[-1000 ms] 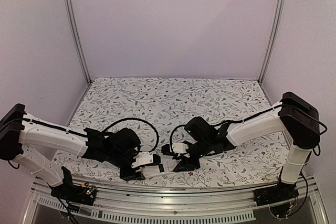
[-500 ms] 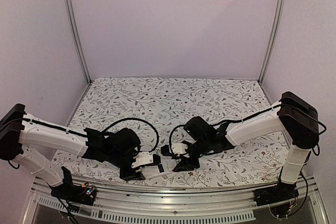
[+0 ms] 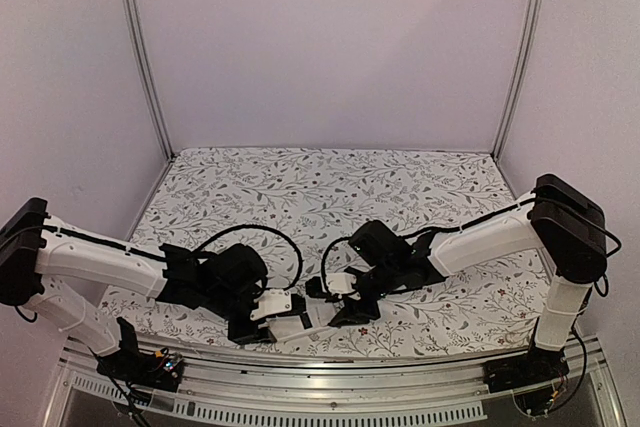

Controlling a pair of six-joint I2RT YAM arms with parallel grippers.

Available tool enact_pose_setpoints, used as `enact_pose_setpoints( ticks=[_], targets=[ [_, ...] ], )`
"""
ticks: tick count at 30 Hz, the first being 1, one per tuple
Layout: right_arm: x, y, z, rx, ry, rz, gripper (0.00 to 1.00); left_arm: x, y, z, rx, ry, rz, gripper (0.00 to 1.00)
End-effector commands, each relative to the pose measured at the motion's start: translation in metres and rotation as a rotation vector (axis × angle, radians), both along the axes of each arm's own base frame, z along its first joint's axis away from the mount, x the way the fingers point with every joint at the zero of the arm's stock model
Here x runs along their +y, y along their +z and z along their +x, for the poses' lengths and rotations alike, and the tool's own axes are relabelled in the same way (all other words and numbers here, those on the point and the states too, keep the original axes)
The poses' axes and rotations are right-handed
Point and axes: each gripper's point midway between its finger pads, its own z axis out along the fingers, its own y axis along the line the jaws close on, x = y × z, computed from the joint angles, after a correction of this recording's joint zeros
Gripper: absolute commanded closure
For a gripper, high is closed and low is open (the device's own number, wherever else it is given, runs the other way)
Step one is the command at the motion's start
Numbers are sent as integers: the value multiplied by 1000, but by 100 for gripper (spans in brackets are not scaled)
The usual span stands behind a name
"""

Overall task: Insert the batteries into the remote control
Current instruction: Place the battery cover on the remote control without the battery cover.

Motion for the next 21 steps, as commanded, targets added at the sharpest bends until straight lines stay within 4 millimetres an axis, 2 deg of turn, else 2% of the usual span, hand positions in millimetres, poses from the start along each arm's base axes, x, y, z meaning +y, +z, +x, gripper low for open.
enact_pose_setpoints(
  ticks=[1, 21],
  targets=[
    [3, 1, 0, 13, 19, 9, 48, 0, 9, 3, -11, 1, -14, 44],
    [2, -4, 0, 18, 34, 1, 44, 1, 11, 4, -19, 3, -15, 40]
  ],
)
